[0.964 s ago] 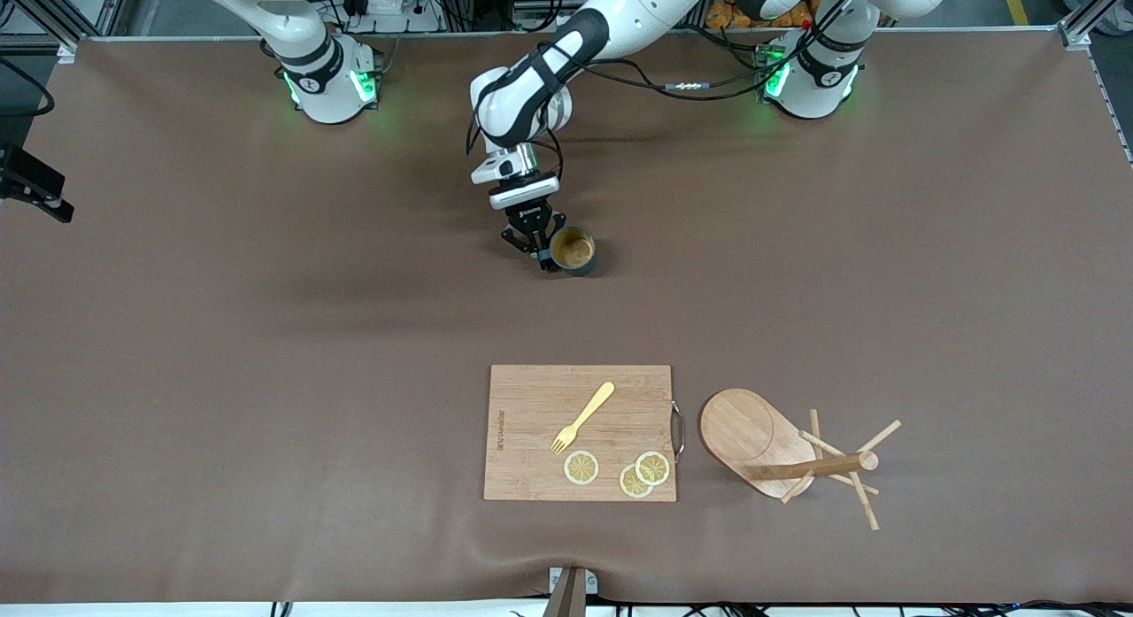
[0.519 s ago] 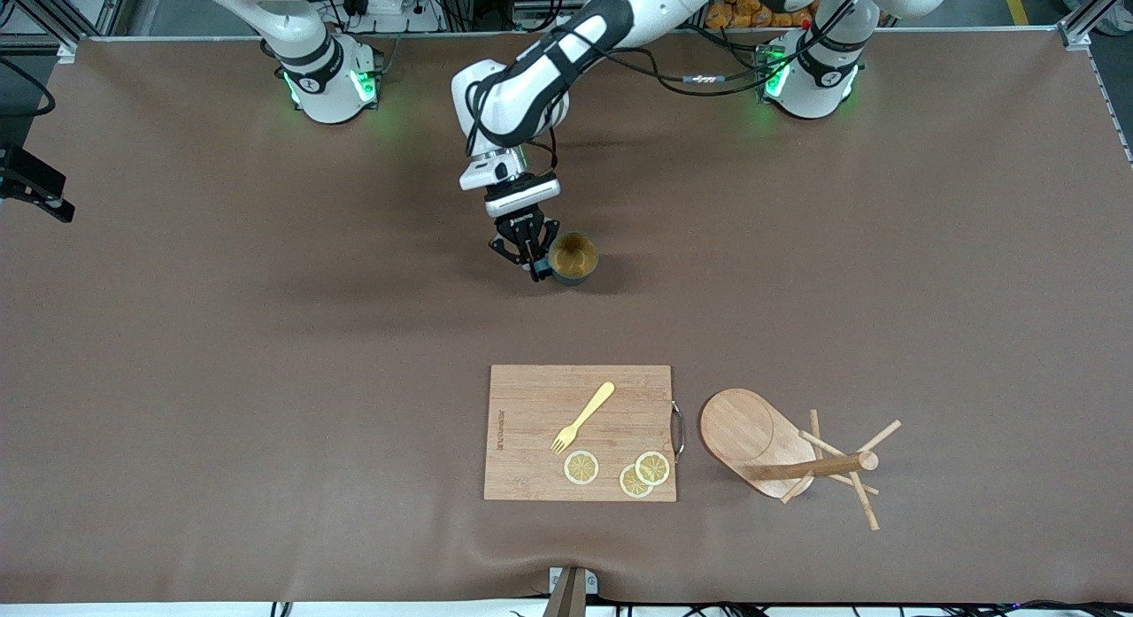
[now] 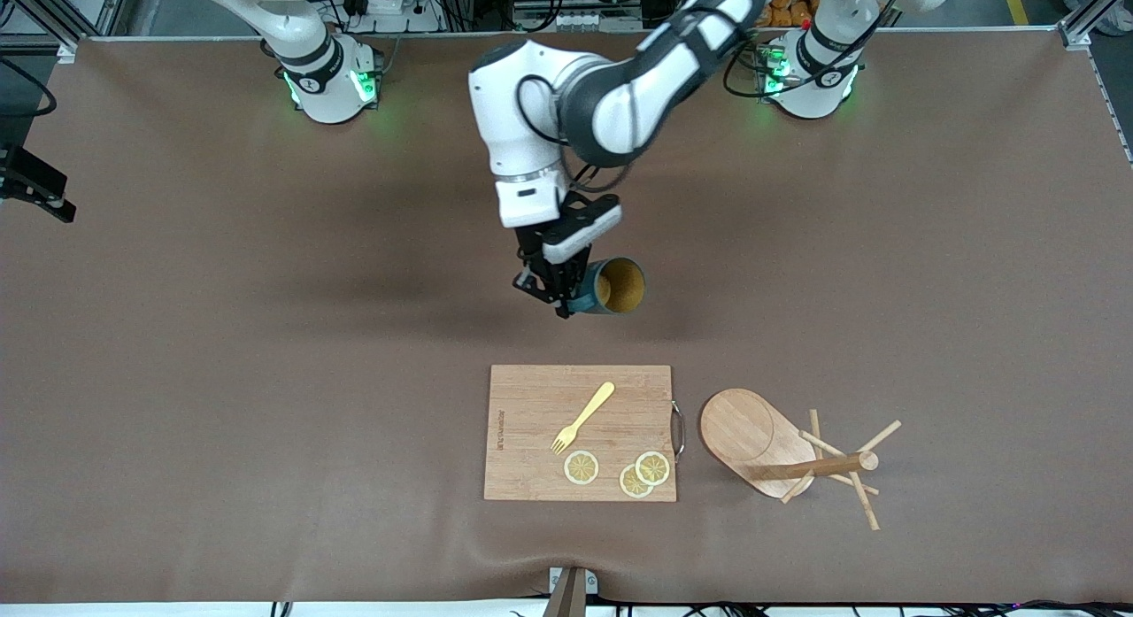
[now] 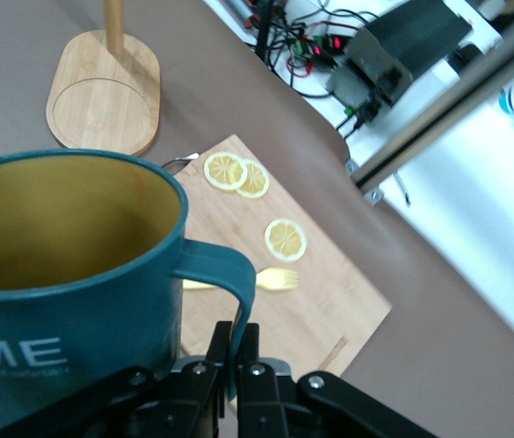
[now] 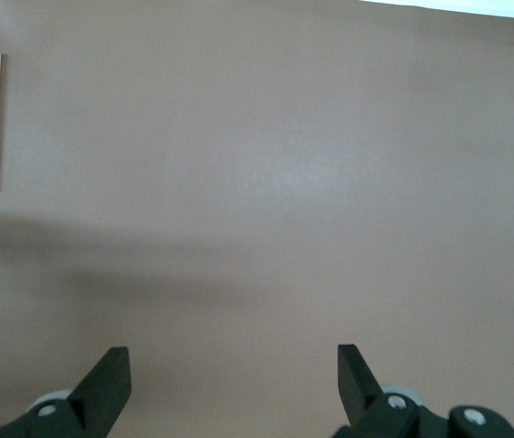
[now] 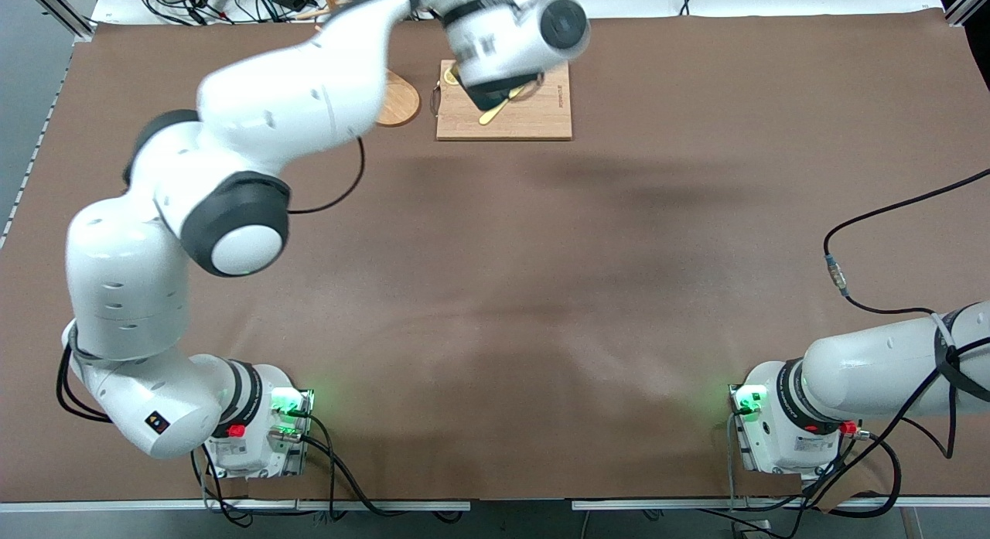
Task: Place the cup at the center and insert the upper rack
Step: 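Lift the mug with the left gripper toward the wooden mug tree, then hang the mug handle onto a mug-tree branch with the left gripper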
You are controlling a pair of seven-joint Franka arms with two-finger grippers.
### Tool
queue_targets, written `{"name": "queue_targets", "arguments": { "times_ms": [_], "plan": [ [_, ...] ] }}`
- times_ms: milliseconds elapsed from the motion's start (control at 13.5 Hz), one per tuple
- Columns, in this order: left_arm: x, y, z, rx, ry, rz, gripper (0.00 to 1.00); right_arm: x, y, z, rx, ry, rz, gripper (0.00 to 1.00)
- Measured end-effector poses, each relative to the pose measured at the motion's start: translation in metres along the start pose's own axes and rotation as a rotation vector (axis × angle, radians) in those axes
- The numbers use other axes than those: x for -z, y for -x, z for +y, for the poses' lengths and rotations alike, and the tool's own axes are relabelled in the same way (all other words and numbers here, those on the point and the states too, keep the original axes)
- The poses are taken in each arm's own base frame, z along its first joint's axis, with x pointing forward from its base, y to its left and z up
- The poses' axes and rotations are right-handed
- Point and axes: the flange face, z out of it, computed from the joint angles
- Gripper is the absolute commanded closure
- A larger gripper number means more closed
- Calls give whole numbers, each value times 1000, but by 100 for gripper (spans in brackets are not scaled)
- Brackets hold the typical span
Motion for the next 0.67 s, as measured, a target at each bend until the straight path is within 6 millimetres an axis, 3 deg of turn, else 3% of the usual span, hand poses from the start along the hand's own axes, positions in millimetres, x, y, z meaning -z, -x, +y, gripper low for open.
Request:
{"name": "queue_targets", "arguments": {
  "times_ms": [148,445,668],
  "plan": [
    [1,-66,10,140,-15,-52,100,0,0,0,0,0,0,0],
    [-27,-210,9,456,-45,-161,100,0,0,1,-1,0,-1,0],
    [-54,-290,-2,690,-12,-293,100,0,0,0,-1,0,-1,0]
  ]
}}
